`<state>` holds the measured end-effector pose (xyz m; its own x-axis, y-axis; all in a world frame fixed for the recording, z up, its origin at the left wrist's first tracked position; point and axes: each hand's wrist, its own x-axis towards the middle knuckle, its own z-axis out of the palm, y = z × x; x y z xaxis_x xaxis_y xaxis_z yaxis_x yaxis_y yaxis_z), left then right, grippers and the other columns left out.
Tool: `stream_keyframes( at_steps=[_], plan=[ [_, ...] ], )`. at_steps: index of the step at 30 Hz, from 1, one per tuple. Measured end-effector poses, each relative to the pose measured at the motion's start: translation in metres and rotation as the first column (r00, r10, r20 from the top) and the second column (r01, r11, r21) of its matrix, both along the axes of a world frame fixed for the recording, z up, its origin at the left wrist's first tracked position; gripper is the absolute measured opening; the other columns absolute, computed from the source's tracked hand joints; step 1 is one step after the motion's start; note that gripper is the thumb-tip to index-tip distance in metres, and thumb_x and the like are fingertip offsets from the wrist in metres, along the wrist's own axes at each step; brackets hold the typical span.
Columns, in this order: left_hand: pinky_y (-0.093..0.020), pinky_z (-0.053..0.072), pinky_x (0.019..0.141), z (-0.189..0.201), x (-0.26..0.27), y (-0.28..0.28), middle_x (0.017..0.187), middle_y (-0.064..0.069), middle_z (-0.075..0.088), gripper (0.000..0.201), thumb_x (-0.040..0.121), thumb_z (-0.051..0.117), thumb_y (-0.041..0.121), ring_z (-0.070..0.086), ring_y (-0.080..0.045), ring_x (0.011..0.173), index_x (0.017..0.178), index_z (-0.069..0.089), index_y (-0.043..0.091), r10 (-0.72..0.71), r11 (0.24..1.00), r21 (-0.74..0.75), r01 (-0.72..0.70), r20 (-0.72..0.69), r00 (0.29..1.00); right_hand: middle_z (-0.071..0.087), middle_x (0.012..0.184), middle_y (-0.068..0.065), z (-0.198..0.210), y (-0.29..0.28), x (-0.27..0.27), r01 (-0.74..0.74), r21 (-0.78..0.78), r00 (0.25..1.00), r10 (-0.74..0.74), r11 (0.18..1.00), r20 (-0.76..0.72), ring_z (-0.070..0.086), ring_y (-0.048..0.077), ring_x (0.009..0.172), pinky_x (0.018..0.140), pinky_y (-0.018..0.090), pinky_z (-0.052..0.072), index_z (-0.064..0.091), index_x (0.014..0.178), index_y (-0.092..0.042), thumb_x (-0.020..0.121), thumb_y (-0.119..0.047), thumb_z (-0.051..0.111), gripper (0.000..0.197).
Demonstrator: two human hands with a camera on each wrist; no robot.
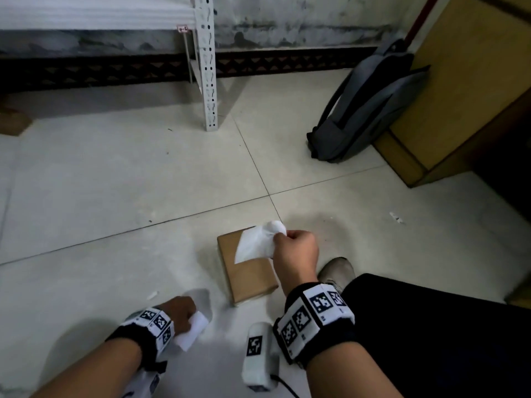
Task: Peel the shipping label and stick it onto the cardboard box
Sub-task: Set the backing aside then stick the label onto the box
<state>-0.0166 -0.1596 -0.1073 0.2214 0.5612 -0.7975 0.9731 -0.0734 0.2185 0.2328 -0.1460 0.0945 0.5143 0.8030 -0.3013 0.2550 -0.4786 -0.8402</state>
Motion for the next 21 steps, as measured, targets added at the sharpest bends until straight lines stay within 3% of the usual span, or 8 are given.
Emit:
stream_keyframes(
  at_steps=[5,7,10,13,15,17,19,21],
  plan=[
    [-0.027,0.038,0.104,-0.017,0.005,0.0,0.146,-0.007,0.049,0.048,0.09,0.05,0.023,0.05,-0.02,0.131,0.137,0.052,0.012,0.036,0.999,0.025,-0.038,0.069,0.997,0.027,0.051,-0.004,-0.001,0.006,-0.004,-0.031,-0.016,0.998,0.032,0.999,0.048,0.023,0.016,0.048,0.035,0.018,0.019,0.031,0.051,-0.018,0.085,-0.007,0.053,0.042],
    [-0.03,0.033,0.109,-0.024,0.004,-0.004,0.153,-0.001,0.041,0.06,0.091,0.048,0.03,0.045,-0.018,0.137,0.148,0.037,0.018,0.067,0.995,0.07,-0.07,0.039,0.997,0.031,0.053,-0.003,-0.003,0.006,-0.003,-0.036,-0.03,0.999,0.037,0.999,0.033,0.027,0.017,0.051,0.043,0.024,0.025,0.033,0.052,-0.018,0.081,-0.005,0.05,0.036],
    [-0.037,0.043,0.103,-0.012,0.005,0.002,0.142,-0.009,0.05,0.067,0.086,0.055,0.033,0.052,-0.026,0.13,0.145,0.029,0.016,0.189,0.965,0.186,-0.185,-0.001,0.982,0.035,0.052,-0.003,-0.01,0.005,-0.002,-0.017,-0.043,0.999,0.019,0.999,0.036,0.033,0.019,0.053,0.048,0.035,0.039,0.034,0.05,-0.018,0.077,-0.008,0.049,0.033],
    [-0.04,0.048,0.098,0.031,0.011,0.027,0.126,-0.014,0.055,0.066,0.077,0.071,0.026,0.058,-0.031,0.118,0.134,0.042,0.012,0.323,0.869,0.271,-0.415,0.324,0.889,0.062,0.067,0.001,-0.015,0.005,-0.002,0.033,-0.055,0.999,-0.034,0.998,-0.021,0.064,0.024,0.065,0.066,0.048,0.062,0.057,0.067,-0.013,0.078,-0.02,0.052,0.014],
    [-0.034,0.049,0.09,0.071,0.021,0.038,0.112,-0.005,0.057,0.062,0.067,0.079,0.03,0.059,-0.024,0.106,0.12,0.05,0.018,0.233,0.793,0.374,-0.481,0.543,0.807,0.066,0.088,0.006,-0.016,0.004,-0.006,0.098,-0.06,0.99,-0.104,0.993,-0.094,0.069,0.028,0.082,0.073,0.05,0.063,0.06,0.092,-0.013,0.077,-0.024,0.055,0.019],
    [-0.024,0.046,0.085,0.122,0.045,0.039,0.105,0.004,0.054,0.063,0.063,0.08,0.044,0.054,-0.015,0.099,0.115,0.047,0.026,0.085,0.815,0.373,-0.443,0.68,0.728,0.065,0.094,0.008,-0.01,0.004,-0.008,0.149,-0.057,0.98,-0.155,0.987,-0.121,0.069,0.028,0.084,0.074,0.048,0.063,0.057,0.101,-0.011,0.079,-0.024,0.056,0.026],
    [-0.022,0.046,0.081,0.168,0.073,0.033,0.101,0.008,0.051,0.059,0.066,0.078,0.047,0.052,-0.012,0.095,0.112,0.046,0.028,-0.075,0.832,0.43,-0.351,0.714,0.696,0.065,0.092,0.009,0.003,0.003,-0.011,0.177,-0.036,0.977,-0.18,0.984,-0.111,0.066,0.028,0.085,0.077,0.043,0.061,0.057,0.104,-0.005,0.083,-0.019,0.056,0.026],
    [-0.025,0.046,0.077,0.196,0.099,0.024,0.1,0.007,0.051,0.042,0.072,0.074,0.032,0.051,-0.013,0.092,0.105,0.051,0.02,-0.289,0.736,0.618,-0.275,0.654,0.699,0.061,0.093,0.009,0.011,0.004,-0.013,0.202,-0.016,0.975,-0.203,0.979,-0.094,0.061,0.029,0.087,0.076,0.037,0.053,0.051,0.108,-0.001,0.086,-0.012,0.057,0.025]
  ],
)
